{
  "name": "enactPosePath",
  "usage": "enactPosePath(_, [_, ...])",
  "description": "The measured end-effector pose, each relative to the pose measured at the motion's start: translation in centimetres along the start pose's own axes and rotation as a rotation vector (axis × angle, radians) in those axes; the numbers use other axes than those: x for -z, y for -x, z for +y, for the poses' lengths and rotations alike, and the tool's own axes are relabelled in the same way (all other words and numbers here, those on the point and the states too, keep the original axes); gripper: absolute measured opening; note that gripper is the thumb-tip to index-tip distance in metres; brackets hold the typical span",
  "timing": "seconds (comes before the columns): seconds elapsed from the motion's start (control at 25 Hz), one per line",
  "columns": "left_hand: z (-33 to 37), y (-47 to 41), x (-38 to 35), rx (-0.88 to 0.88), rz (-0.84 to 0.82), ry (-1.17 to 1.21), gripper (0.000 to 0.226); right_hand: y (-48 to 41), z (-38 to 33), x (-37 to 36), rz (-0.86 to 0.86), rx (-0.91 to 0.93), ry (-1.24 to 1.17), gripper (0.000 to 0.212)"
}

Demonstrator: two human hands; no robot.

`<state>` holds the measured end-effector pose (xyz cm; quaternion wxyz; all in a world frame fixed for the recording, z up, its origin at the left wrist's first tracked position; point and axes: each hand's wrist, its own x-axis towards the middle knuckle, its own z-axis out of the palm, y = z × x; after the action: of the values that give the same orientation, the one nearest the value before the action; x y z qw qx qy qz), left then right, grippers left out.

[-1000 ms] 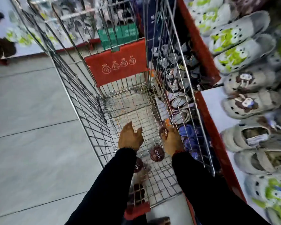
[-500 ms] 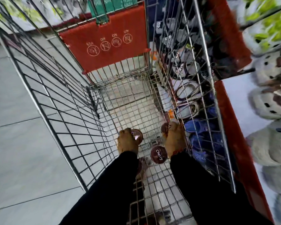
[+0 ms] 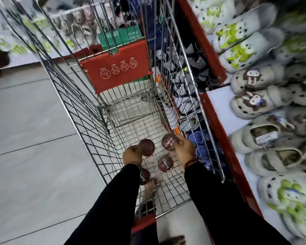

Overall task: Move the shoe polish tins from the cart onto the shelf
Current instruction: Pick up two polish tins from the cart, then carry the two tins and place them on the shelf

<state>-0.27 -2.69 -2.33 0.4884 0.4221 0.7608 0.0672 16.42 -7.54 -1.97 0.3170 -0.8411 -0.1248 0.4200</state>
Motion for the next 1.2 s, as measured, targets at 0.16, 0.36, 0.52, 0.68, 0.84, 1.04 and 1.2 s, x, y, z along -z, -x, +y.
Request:
enactPosePath(0.16, [2.5, 6.5, 3.3, -0.094, 0.007, 0.194, 0.04, 5.5, -2.8, 4.4, 0.003, 0.007, -0.248, 0.036])
enactPosePath(0.36, [6.3, 16.1, 6.1, -0.308, -0.025, 0.311, 0.036, 14.9, -6.7, 12.3, 0.031, 0.132, -0.456, 0.032])
enactPosePath(0.52, [9.9, 24.3, 7.2, -0.425, -0.164, 0.468, 0.033, 22.8, -8.5, 19.7, 0.116, 0.296, -0.627, 0.015])
enactPosePath(0.68, [13.3, 32.0, 7.7, -0.627, -0.293, 0.52, 0.031, 29.5, -9.1, 27.7, 0.225, 0.422, -0.723, 0.028])
enactPosePath(0.84, [17.3, 39.7, 7.3, -0.811, -0.413, 0.478, 0.033, 35.6, -8.4, 35.2, 0.33, 0.547, -0.825, 0.011])
enactPosePath(1.04, [20.8, 47.9, 4.6, -0.975, -0.584, 0.421, 0.033, 40.8, -5.7, 42.8, 0.511, 0.599, -0.899, 0.014])
enactPosePath(1.2, [22.3, 54.5, -0.2, -1.063, -0.773, 0.352, 0.019, 43.9, -1.4, 48.3, 0.743, 0.574, -0.921, 0.02])
